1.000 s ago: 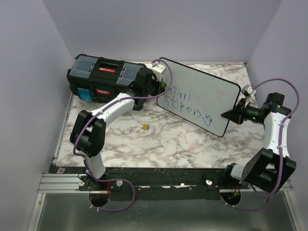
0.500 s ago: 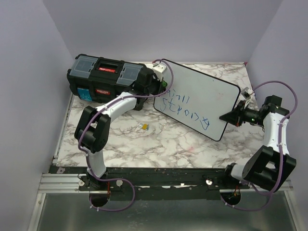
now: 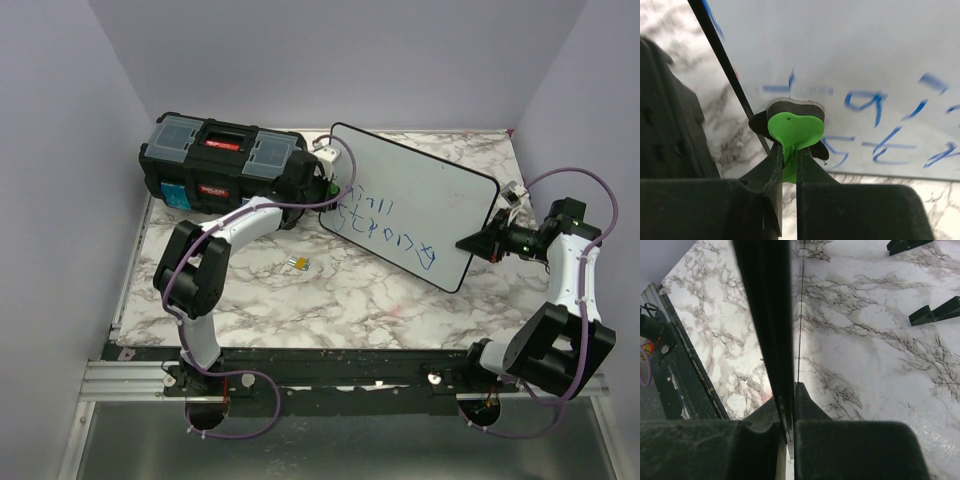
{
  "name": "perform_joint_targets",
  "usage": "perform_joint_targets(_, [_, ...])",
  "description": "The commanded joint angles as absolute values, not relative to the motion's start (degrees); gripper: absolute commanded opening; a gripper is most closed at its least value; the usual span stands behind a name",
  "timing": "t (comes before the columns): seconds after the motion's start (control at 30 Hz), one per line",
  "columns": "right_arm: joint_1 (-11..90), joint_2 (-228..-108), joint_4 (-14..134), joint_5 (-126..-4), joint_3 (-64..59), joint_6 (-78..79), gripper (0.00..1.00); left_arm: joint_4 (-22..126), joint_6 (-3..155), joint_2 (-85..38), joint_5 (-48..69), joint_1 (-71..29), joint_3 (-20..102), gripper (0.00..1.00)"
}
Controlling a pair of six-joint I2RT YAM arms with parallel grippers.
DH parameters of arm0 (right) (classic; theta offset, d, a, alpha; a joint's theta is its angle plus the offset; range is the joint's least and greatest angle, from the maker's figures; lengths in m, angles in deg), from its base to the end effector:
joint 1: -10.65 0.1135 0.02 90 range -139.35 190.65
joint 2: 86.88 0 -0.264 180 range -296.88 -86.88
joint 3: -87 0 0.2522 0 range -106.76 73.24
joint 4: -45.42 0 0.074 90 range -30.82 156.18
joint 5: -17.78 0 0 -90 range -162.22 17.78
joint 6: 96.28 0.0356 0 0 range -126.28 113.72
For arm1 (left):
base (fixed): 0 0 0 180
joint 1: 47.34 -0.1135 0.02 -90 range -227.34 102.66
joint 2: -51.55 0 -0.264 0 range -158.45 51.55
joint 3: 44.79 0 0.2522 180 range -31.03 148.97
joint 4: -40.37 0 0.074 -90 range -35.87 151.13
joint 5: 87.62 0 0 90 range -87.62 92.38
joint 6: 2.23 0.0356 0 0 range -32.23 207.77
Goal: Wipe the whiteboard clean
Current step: Erase the whiteboard at the center of the board.
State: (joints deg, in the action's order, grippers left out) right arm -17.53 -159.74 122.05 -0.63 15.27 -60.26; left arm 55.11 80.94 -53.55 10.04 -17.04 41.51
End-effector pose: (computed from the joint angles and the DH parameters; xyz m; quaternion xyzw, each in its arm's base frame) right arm 0.2032 -0.0705 0.2775 -0.2408 0.7722 0.3815 0.4473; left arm 0.3590 -0.2153 0.2267 0.2097 0.8543 -0.2061 0.4287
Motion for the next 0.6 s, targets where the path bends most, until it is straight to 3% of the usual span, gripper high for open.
perform_joint_targets(0.0, [-17.0,-159.2,121.3,0.7,15.8,-60.4,0.01,55.4,81.4,-52.9,8.3,-17.7,49.4,0.0])
perform_joint_targets(0.23, [-17.0,-159.3,121.4,0.8,15.9,-60.5,0.01,56.4,81.3,-55.7,7.3,-17.9,54.6,0.0])
perform_joint_targets(0.57, [-17.0,-160.0,123.3,1.1,15.5,-62.5,0.01,54.4,79.7,-55.6,9.3,-18.0,45.8,0.0])
